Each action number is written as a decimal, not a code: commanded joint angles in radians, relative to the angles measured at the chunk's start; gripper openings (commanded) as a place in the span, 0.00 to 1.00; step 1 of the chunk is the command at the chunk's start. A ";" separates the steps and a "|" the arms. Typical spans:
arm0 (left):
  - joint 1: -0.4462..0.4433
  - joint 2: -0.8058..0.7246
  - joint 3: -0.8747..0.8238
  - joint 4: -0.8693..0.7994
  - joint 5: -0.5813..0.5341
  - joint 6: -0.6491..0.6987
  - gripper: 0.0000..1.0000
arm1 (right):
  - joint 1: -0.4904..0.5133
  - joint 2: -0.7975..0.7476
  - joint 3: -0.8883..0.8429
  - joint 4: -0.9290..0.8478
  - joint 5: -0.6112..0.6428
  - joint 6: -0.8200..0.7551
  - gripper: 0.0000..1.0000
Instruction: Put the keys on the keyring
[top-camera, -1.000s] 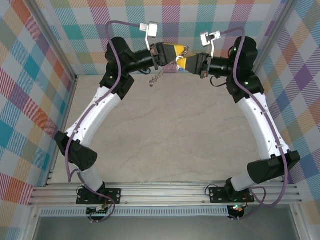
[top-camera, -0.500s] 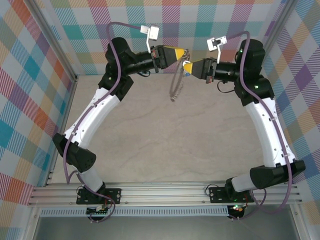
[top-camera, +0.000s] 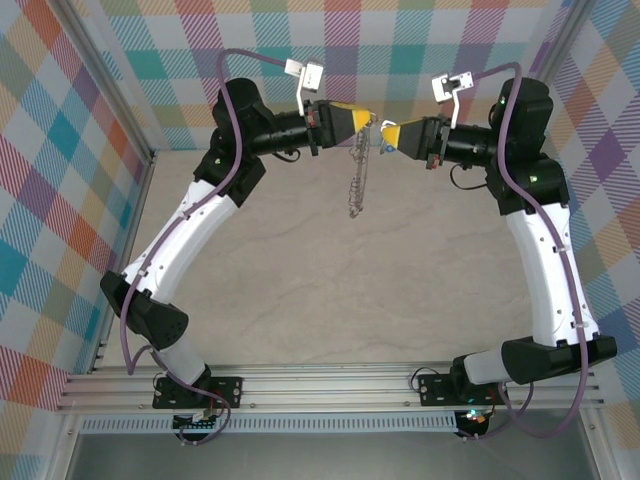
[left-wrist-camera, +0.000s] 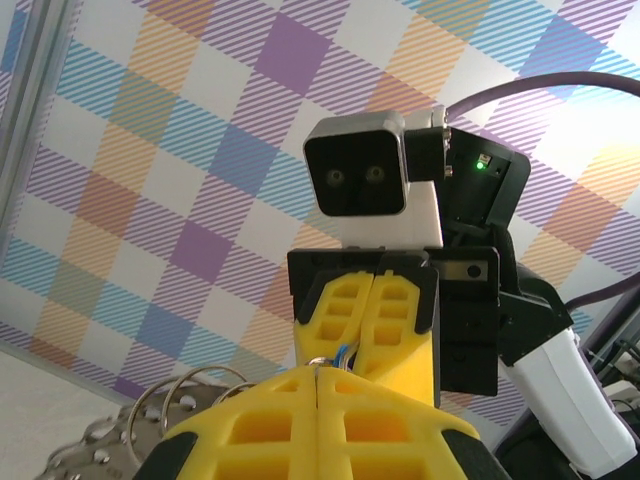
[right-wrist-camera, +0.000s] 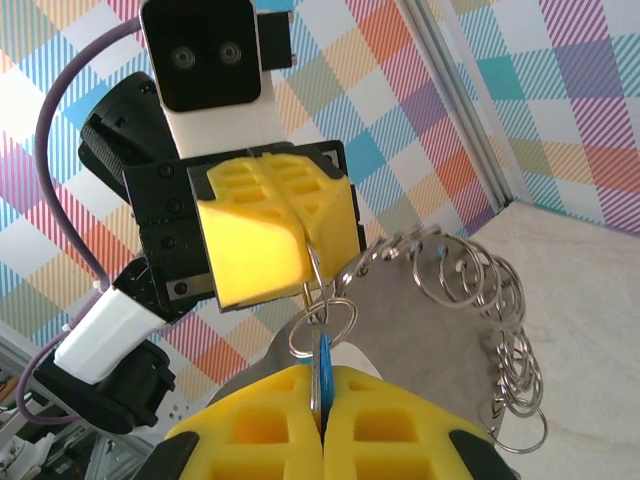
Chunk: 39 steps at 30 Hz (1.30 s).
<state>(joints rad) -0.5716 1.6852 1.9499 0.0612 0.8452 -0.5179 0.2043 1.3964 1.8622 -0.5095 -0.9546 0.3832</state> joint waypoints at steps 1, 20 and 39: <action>0.004 -0.055 -0.003 0.015 -0.016 0.029 0.00 | -0.013 0.012 0.045 -0.005 -0.023 -0.015 0.00; -0.008 -0.022 0.032 -0.023 -0.008 0.045 0.00 | -0.007 0.094 0.154 0.032 -0.093 0.059 0.00; -0.013 -0.030 0.036 -0.056 -0.040 0.070 0.00 | 0.023 0.095 0.162 -0.130 -0.050 -0.063 0.00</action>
<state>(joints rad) -0.5766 1.6779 1.9491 -0.0025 0.8169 -0.4728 0.2241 1.5166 2.0144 -0.5739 -1.0214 0.3862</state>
